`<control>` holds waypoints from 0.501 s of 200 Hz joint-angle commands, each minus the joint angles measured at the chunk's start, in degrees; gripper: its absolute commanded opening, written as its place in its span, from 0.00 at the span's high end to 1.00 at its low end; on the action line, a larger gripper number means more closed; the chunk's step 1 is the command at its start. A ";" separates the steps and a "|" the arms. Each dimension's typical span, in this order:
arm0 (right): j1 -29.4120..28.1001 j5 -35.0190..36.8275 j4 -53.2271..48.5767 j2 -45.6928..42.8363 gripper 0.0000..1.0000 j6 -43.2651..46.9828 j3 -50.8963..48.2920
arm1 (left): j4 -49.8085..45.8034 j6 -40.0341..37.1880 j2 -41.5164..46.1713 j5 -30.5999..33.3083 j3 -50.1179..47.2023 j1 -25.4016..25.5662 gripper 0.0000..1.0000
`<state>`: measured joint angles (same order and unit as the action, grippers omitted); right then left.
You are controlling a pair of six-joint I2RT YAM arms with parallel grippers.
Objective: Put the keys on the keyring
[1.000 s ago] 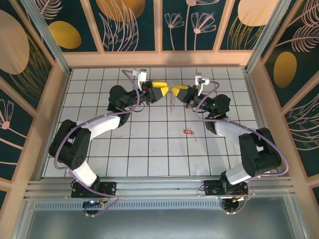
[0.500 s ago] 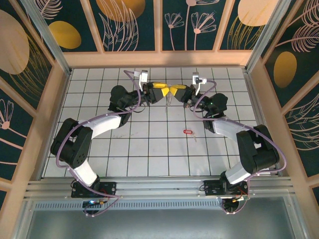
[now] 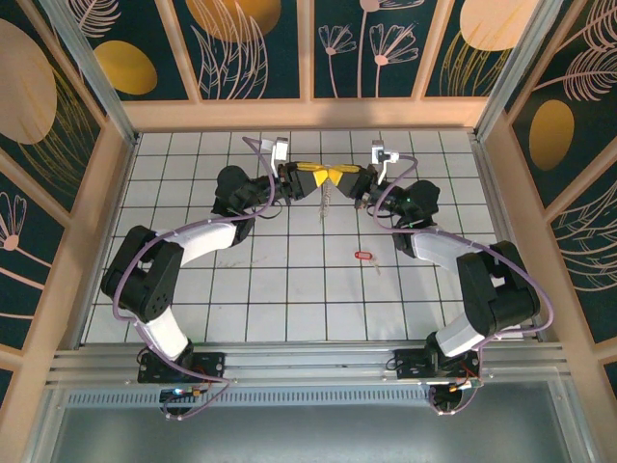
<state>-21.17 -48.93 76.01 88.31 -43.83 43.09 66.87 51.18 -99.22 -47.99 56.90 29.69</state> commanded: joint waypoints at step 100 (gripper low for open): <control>-0.87 -0.82 -0.97 -0.07 1.00 2.74 1.64 | 2.21 0.24 -1.70 -0.96 2.86 0.54 0.90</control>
<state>-21.15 -47.99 74.02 88.31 -42.72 43.09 67.24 51.51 -99.94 -48.69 57.78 29.69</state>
